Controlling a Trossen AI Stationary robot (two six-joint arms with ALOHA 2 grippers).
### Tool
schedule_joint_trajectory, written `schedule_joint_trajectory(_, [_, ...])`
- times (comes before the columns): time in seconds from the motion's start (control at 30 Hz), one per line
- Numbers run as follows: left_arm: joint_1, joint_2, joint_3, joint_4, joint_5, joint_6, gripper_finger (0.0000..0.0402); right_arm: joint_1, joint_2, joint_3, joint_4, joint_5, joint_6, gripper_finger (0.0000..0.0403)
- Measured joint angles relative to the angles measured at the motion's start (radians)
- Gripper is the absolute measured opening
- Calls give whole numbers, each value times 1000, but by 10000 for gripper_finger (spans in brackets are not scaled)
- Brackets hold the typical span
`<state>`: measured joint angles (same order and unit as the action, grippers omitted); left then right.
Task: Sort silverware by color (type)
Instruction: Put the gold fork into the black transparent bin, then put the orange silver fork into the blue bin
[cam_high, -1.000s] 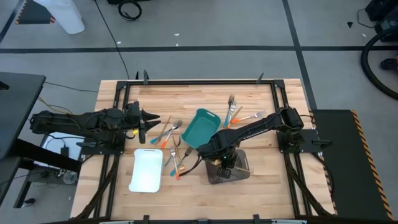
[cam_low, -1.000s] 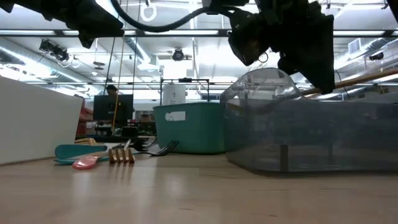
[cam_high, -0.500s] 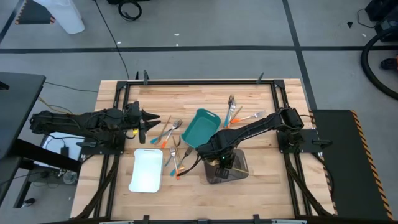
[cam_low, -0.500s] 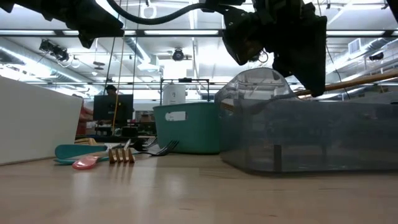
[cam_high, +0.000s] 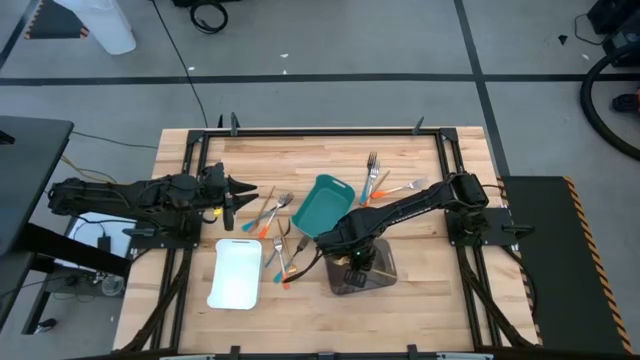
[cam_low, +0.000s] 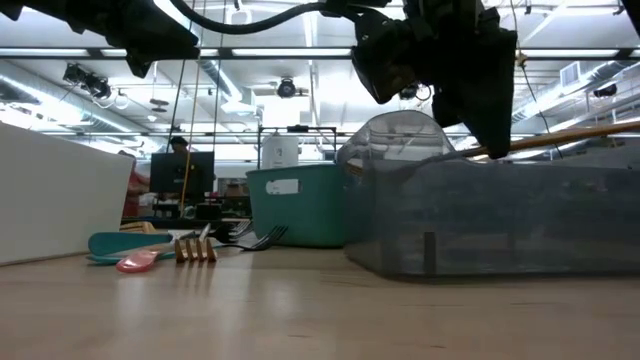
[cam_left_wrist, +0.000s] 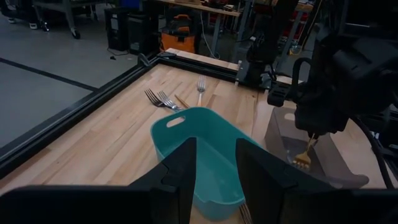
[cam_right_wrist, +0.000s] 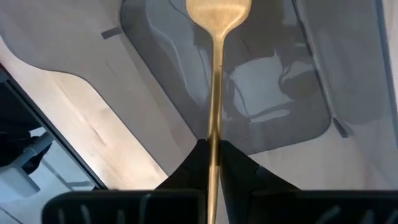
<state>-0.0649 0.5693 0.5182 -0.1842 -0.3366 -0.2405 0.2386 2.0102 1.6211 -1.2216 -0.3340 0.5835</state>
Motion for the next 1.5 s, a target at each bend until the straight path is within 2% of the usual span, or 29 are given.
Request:
schedule_joint_trajectory(0.27, [0, 0, 0, 0, 0, 0, 121, 1, 0, 0, 18, 2, 1, 35])
schedule_joint_trajectory(0.6, [0, 0, 0, 0, 0, 0, 121, 2, 0, 0, 17, 29, -1, 92])
schedule_joint_trajectory(0.77, [0, 0, 0, 0, 0, 0, 121, 2, 0, 0, 17, 28, -1, 108])
schedule_joint_trajectory(0.93, [0, 0, 0, 0, 0, 0, 121, -5, 0, 0, 0, -31, -1, 111])
schedule_joint_trajectory(1.03, [0, 0, 0, 0, 0, 0, 121, -18, 0, 25, -75, -46, -2, 108])
schedule_joint_trajectory(1.3, [0, 0, 0, -1, 0, 0, 121, -38, -2, 103, -283, 173, -140, 107])
schedule_joint_trajectory(1.5, [0, 0, 0, -1, 0, 0, 121, -54, -2, 105, -293, 246, -245, 107])
